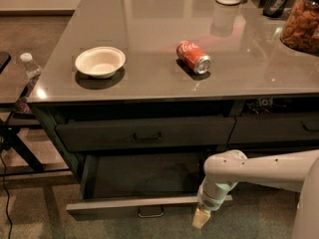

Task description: Close middle drawer

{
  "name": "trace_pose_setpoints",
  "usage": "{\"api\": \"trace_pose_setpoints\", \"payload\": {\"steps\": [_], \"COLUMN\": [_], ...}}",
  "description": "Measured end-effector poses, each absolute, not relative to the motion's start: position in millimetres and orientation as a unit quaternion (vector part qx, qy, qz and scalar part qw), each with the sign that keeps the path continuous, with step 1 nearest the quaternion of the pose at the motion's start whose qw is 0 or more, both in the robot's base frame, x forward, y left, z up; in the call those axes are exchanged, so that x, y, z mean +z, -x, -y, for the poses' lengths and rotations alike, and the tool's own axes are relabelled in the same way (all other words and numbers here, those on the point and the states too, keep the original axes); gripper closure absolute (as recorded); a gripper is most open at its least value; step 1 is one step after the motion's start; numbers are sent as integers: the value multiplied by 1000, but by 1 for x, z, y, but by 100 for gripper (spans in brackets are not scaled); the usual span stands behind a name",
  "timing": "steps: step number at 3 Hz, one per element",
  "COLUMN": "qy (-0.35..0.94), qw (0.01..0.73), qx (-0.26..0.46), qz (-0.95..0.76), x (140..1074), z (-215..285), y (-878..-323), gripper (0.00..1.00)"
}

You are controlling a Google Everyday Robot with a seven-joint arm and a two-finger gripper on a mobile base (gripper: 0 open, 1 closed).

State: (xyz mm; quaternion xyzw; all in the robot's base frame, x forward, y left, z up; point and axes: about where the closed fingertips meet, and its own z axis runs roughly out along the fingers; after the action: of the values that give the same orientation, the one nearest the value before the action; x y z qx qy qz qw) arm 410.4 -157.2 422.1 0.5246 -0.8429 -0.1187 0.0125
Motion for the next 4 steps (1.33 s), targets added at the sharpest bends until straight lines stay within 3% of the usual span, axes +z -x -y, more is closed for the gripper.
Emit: {"api": "trace_pose_setpoints", "payload": {"steps": [1, 2, 3, 4], "qy": [-525, -525, -525, -525], "qw": [13, 13, 13, 13], "qx": [-119, -119, -119, -119], "qz": [843, 843, 843, 843], "x": [422, 422, 422, 422], "z": [157, 157, 157, 157], "y": [-410, -410, -410, -410], "gripper": [0, 0, 18, 41]}}
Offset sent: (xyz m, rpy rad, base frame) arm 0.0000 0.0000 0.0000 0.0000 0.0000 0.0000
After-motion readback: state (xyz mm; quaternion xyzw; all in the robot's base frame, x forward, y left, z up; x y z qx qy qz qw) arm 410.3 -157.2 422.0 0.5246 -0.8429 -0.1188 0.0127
